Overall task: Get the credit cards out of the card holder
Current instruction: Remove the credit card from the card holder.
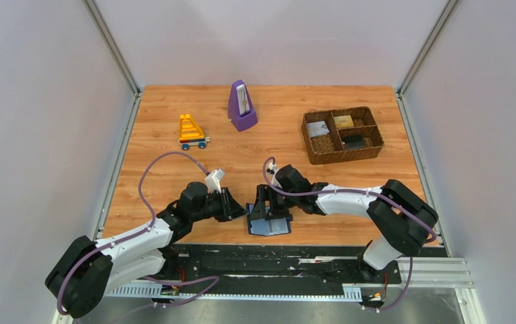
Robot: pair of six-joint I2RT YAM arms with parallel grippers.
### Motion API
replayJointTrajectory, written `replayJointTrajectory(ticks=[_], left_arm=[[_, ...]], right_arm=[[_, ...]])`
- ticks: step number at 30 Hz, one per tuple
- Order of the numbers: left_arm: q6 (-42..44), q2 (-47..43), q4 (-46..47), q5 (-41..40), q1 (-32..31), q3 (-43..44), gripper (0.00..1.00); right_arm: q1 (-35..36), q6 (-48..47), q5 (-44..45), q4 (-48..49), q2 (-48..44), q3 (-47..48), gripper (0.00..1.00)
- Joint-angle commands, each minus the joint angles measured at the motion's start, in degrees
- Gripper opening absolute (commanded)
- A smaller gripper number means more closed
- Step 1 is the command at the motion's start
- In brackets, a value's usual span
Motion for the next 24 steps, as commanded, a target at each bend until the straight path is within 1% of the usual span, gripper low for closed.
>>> replayJointTrajectory(ticks=[1,9,11,16,17,20,23,24], left_arm=[[-0.13,-0.59,2.66,-0.23,0.03,0.68,0.24],[0.14,-1.05,2.18,-0.59,-0.02,0.72,0.24],[0.55,-1.2,0.7,-1.06,0.0,0.99,0.24],[2.39,-2.57,-4.18,-3.76,-0.02,1.96,0.26],[2.69,-2.77,-5.66,-4.75,-0.04,2.02,0.26],[4.1,-3.62,-9.1,-6.57,-0.03,3.1,0.27],[5.56,-4.65,-13.62,-8.96,-0.05,4.8,0.28],[5.9,-4.82,-14.97,-9.54,0.01,5.19,0.3]], right_arm=[[0.58,0.07,2.14,0.44,1.26,0.88,0.7],[0.67,0.15,2.73,0.52,1.08,0.93,0.52],[0.63,0.25,2.48,0.84,1.07,0.81,0.49],[0.69,0.33,1.29,2.06,0.83,0.19,0.48],[0.69,0.33,0.97,2.47,0.73,0.08,0.49],[0.64,0.33,0.27,3.06,0.63,0.03,0.56],[0.63,0.41,-0.26,2.79,-0.13,0.35,0.57],[0.64,0.43,-0.63,2.54,-0.67,0.5,0.57]])
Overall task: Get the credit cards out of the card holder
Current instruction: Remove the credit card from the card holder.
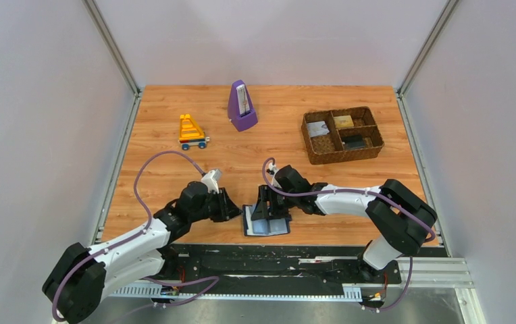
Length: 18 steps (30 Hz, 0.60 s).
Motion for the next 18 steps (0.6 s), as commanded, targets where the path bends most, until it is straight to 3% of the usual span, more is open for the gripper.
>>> replayJointTrajectory(ticks=[1,4,8,14,18], left_arm=[[4.0,-2.06,-7.69,-5.24,0.02,4.64,0.31],[5.02,-2.5,-12.18,-7.36,0.02,6.88,0.36],[5.0,-0.71,-24.85,-13.09,-0.05,13.21,0.37],[2.98,4.35,-16.93,1.22,-1.14,16.85,0.38],[1.99,7.98,-14.28,1.87,-4.43,20.1,0.38]], right_arm=[[0.31,0.5,-2.12,1.98,-2.03,0.72,0.57],[0.24,-0.4,-2.46,-1.72,-4.73,2.26,0.6],[-0.53,-1.99,1.4,-8.26,-8.84,2.72,0.62],[-1.8,-2.68,3.99,-10.53,-10.59,0.27,0.6],[-1.91,-2.48,6.95,-10.97,-12.26,-1.71,0.57]])
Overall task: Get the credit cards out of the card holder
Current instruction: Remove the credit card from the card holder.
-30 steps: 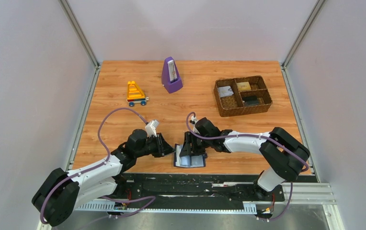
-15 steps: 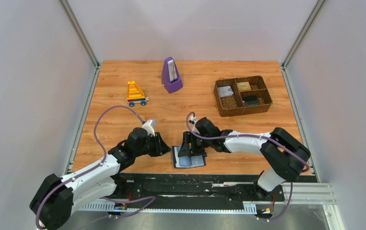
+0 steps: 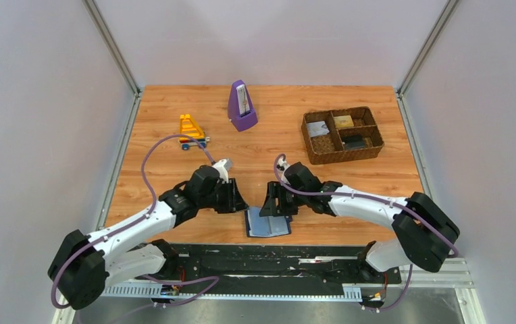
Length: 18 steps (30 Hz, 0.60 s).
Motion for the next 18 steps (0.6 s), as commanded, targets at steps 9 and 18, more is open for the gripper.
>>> replayJointTrajectory(ticks=[9,18], left_arm=[[-3.08,11.59,12.44,5.67,-8.32,6.48,0.35],[-2.33,17.46,11.88,1.15,-8.62,3.11,0.32]], right_arm=[[-1.51,-1.15,6.2,-1.66,-3.16,-4.63,0.55],[-2.11,-1.73,7.36,-1.51,-2.72,-4.92,0.53]])
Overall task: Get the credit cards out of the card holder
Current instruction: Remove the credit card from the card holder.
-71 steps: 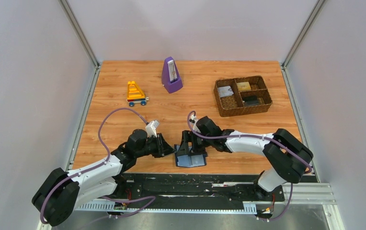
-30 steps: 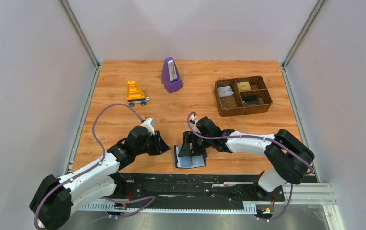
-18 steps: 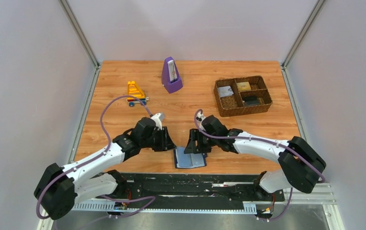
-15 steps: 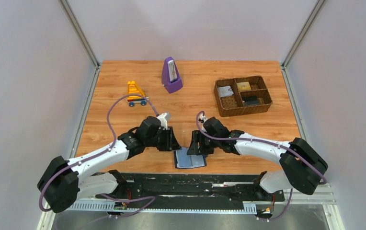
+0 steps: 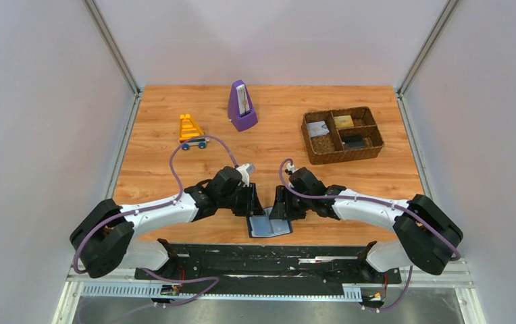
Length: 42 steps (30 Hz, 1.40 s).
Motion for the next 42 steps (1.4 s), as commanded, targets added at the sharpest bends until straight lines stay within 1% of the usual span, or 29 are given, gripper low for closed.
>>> replayJointTrajectory(ticks=[1,7,12,18,20,26,42], left_arm=[[0.77,2.94,1.54,-3.18,-0.11,-1.44,0.32],[0.96,5.8,2.52,-4.63,-0.11,-4.11,0.32],[1.02,6.42,2.55,-5.9,-0.11,-4.89,0.31],[1.07,6.79,2.55,-6.1,-0.11,-5.55,0.31],[1.03,7.12,3.98,-5.95,-0.11,-5.56,0.31],[0.9,7.14,4.76,-5.51,-0.11,-5.69,0.31],[0.07,6.94,6.02,-5.16,-0.12,-6.57,0.32]], right_arm=[[-0.53,-1.86,2.53,0.3,-1.11,-0.03,0.53],[-1.39,-2.62,2.71,-1.13,-3.69,0.35,0.52],[-1.41,-2.34,2.19,-1.19,-2.72,0.01,0.51],[-1.43,-1.92,-0.68,1.31,-2.1,-1.23,0.48],[-1.37,-1.65,-1.34,2.23,-2.17,-1.56,0.46],[-1.42,-1.35,-1.36,2.44,-0.98,-1.32,0.47],[-1.52,-0.08,-8.28,8.54,-1.86,-2.53,0.46]])
